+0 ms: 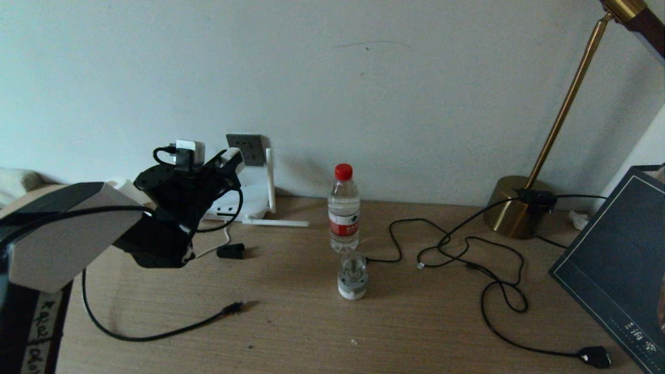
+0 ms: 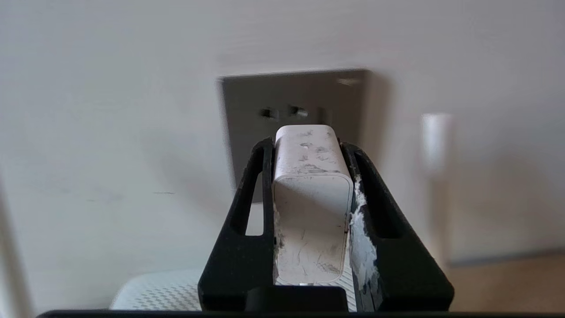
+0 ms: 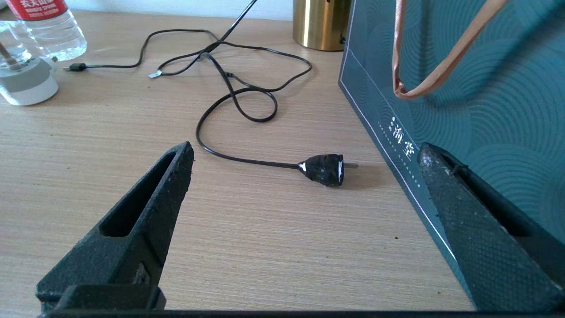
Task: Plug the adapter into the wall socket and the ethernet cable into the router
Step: Align plug and socket, then plug plug into socket
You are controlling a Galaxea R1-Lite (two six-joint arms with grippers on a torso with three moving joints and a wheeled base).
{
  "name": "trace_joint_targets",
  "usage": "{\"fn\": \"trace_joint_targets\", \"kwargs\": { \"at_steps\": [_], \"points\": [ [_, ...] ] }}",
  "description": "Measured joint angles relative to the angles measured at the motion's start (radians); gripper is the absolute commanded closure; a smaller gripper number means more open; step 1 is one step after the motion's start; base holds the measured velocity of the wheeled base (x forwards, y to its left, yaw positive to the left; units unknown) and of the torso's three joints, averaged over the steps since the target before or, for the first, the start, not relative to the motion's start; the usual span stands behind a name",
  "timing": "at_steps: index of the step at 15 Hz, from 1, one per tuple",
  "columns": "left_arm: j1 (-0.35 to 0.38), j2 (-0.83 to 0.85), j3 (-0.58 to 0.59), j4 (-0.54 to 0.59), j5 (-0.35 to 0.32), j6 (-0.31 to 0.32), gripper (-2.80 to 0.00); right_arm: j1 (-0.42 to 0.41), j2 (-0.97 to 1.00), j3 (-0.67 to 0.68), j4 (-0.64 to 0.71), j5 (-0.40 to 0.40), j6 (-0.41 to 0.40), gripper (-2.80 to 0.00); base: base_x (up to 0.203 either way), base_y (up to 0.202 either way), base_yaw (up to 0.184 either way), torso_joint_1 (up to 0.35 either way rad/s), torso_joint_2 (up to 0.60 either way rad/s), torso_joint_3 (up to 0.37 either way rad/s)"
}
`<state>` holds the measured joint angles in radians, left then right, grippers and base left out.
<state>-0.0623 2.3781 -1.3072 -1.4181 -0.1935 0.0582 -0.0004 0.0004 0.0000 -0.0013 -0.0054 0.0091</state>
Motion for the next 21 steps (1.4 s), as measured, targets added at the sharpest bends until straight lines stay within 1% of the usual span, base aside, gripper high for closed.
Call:
{"fn": "trace_joint_targets", "kwargs": {
  "at_steps": [7,14,21],
  "points": [
    [0.008,0.034,-0.054,0.003,0.008,-0.002,0.0,0.0,0.0,0.0,0.0,0.0,0.0,-2.8,0.0,0.0,0.0,0.0,0.0,0.0],
    [0.006,0.063,-0.132,0.032,0.024,-0.002,0.0,0.0,0.0,0.0,0.0,0.0,0.0,-2.8,0.0,0.0,0.0,0.0,0.0,0.0],
    [0.0,0.076,-0.181,0.077,0.036,-0.002,0.0,0.0,0.0,0.0,0.0,-0.001,0.0,-2.8,0.0,0.0,0.0,0.0,0.0,0.0]
  ]
}}
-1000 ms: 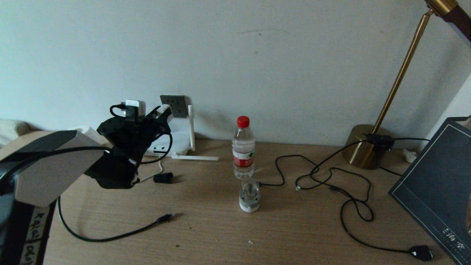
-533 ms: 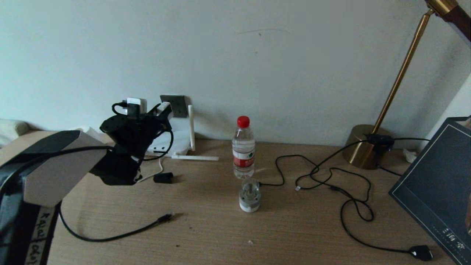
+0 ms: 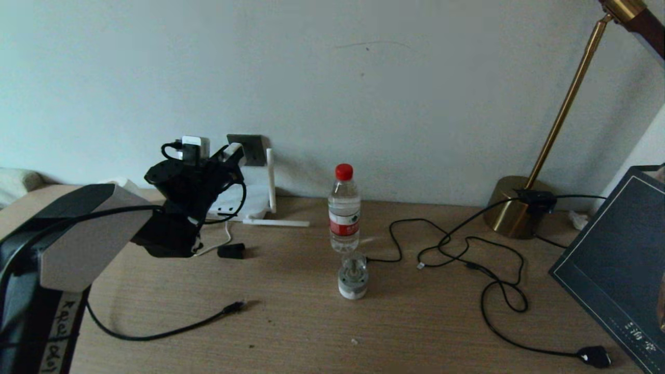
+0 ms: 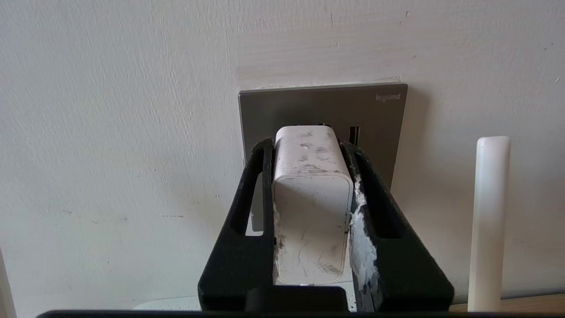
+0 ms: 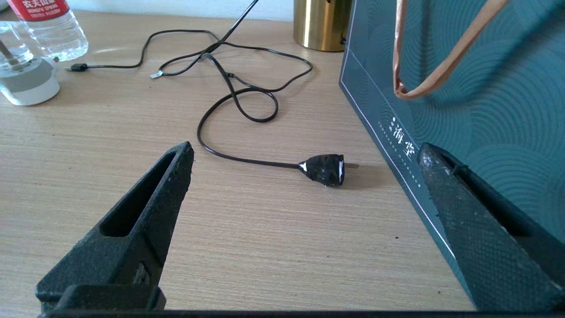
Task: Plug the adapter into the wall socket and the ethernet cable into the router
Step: Plug plug into socket
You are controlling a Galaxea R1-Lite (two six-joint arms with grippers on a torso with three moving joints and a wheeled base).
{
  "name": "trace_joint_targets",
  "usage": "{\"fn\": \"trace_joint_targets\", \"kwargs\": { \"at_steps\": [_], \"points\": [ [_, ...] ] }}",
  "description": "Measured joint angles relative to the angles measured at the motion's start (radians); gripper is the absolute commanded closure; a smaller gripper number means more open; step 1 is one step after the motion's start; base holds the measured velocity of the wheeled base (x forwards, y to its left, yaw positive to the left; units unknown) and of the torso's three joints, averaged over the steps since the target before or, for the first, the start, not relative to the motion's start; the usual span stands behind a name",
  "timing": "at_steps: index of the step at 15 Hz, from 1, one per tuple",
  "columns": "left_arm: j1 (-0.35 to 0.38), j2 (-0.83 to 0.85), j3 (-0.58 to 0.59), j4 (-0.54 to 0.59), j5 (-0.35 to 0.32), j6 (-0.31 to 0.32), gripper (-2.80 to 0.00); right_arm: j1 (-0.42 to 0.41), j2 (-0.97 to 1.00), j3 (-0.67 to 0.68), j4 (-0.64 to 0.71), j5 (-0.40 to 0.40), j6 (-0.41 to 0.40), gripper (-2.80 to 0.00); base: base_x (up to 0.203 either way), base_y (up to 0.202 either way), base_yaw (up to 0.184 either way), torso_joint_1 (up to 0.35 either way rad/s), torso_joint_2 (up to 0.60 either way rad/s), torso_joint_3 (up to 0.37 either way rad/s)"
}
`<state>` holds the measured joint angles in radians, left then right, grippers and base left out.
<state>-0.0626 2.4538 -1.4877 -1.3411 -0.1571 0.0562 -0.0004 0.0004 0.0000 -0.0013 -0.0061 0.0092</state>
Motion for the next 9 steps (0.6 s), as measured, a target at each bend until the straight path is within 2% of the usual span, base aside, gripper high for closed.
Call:
{"fn": "trace_joint_targets", "kwargs": {
  "at_steps": [9],
  "points": [
    [0.0,0.022,-0.054,0.03,0.018,0.0,0.0,0.0,0.0,0.0,0.0,0.0,0.0,-2.8,0.0,0.0,0.0,0.0,0.0,0.0]
  ]
}}
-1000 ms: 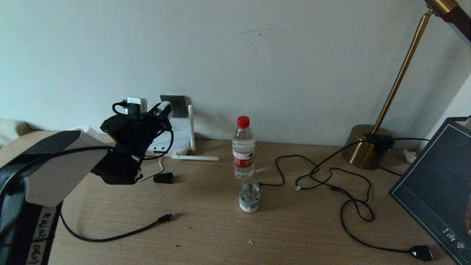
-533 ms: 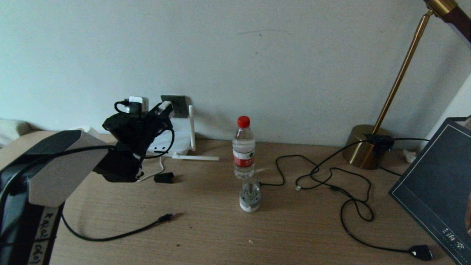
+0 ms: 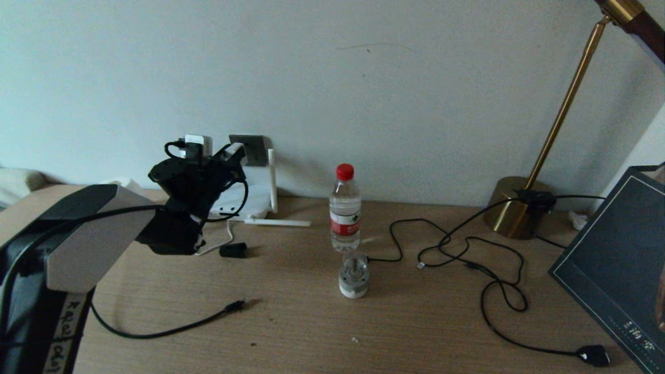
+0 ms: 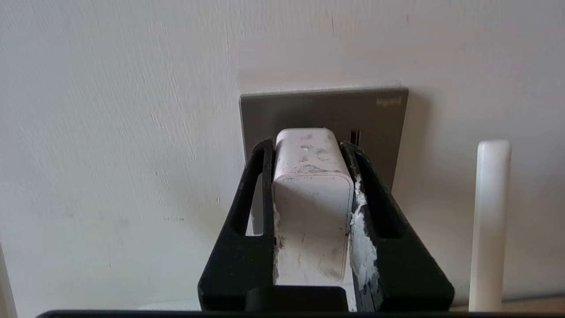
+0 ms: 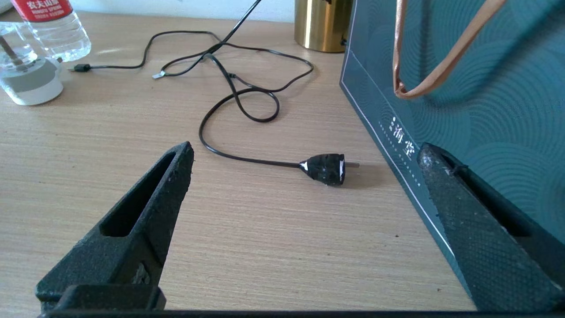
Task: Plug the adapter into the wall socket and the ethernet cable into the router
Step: Plug plug into socket
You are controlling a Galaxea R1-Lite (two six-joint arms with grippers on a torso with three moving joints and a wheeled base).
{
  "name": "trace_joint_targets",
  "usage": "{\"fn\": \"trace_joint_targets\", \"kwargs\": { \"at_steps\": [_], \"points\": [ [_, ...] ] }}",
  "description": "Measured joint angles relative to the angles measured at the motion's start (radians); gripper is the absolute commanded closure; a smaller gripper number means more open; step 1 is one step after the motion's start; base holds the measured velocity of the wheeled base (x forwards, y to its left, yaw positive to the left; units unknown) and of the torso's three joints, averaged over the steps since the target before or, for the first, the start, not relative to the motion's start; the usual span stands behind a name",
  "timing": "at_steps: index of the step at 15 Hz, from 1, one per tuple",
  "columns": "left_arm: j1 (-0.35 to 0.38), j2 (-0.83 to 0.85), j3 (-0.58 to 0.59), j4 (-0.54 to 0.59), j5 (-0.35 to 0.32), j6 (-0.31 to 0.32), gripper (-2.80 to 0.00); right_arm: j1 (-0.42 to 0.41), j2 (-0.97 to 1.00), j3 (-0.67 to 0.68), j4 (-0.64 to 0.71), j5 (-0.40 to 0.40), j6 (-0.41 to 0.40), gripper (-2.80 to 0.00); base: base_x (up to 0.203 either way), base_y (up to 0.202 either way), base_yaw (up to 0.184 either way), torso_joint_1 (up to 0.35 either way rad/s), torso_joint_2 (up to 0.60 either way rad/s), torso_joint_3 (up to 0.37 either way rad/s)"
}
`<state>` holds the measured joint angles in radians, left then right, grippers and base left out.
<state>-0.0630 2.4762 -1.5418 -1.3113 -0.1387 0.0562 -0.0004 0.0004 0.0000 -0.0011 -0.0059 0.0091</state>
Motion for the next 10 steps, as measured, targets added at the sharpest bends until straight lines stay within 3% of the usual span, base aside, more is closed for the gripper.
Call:
{"fn": "trace_joint_targets", "kwargs": {
  "at_steps": [10],
  "points": [
    [-0.008,0.012,-0.006,0.003,0.017,0.0,0.0,0.0,0.0,0.0,0.0,0.0,0.0,-2.8,0.0,0.0,0.0,0.0,0.0,0.0]
  ]
}}
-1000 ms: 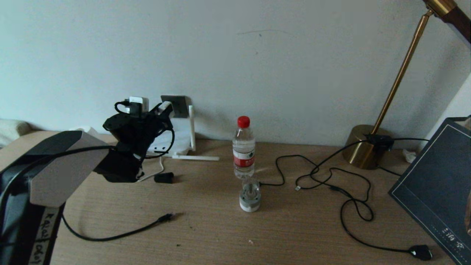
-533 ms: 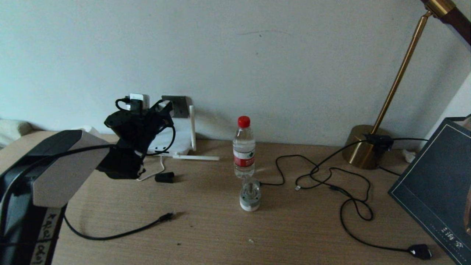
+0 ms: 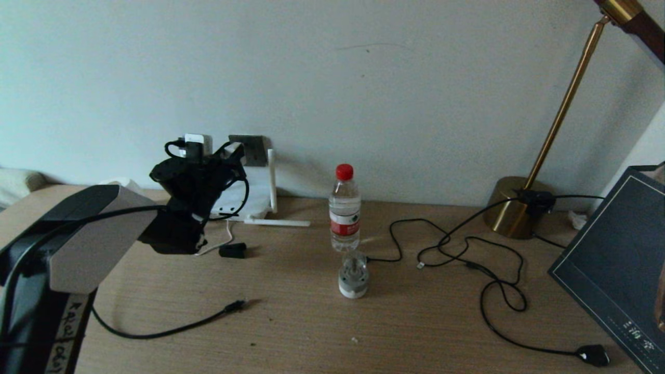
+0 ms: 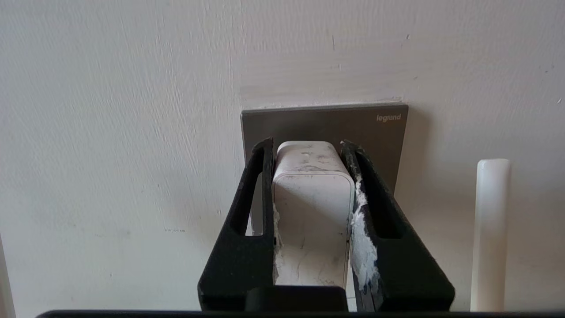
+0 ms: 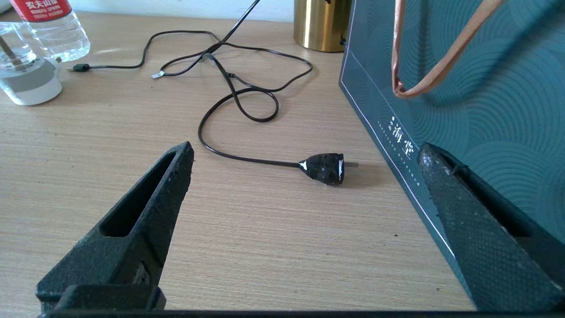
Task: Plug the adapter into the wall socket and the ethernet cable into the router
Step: Plug plug into socket
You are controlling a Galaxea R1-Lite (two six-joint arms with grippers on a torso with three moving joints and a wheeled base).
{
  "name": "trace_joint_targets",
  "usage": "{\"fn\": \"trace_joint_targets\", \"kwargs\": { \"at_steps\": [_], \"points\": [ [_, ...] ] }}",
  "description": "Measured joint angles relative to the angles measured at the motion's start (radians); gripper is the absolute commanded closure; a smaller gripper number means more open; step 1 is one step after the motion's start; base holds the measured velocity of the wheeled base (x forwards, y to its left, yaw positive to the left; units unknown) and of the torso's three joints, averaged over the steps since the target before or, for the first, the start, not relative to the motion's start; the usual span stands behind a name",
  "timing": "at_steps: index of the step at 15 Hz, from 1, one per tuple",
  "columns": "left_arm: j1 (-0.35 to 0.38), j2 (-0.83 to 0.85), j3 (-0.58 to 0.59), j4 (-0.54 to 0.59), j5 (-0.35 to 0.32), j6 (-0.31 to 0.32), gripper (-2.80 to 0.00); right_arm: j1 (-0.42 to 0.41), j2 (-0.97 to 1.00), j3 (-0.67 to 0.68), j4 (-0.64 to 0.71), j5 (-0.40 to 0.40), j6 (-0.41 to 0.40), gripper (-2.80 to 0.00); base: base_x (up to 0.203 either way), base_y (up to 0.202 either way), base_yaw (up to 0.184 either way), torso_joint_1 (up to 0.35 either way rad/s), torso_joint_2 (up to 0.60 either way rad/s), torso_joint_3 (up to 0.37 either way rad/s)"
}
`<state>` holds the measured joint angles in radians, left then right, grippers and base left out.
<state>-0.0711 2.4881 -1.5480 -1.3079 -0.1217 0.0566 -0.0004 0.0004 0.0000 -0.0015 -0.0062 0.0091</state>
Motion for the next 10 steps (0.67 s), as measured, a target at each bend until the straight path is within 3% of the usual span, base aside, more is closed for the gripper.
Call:
{"fn": "trace_joint_targets", "kwargs": {
  "at_steps": [10],
  "points": [
    [0.0,-0.016,0.052,-0.006,0.002,0.0,0.0,0.0,0.0,0.0,0.0,0.0,0.0,-2.8,0.0,0.0,0.0,0.0,0.0,0.0]
  ]
}}
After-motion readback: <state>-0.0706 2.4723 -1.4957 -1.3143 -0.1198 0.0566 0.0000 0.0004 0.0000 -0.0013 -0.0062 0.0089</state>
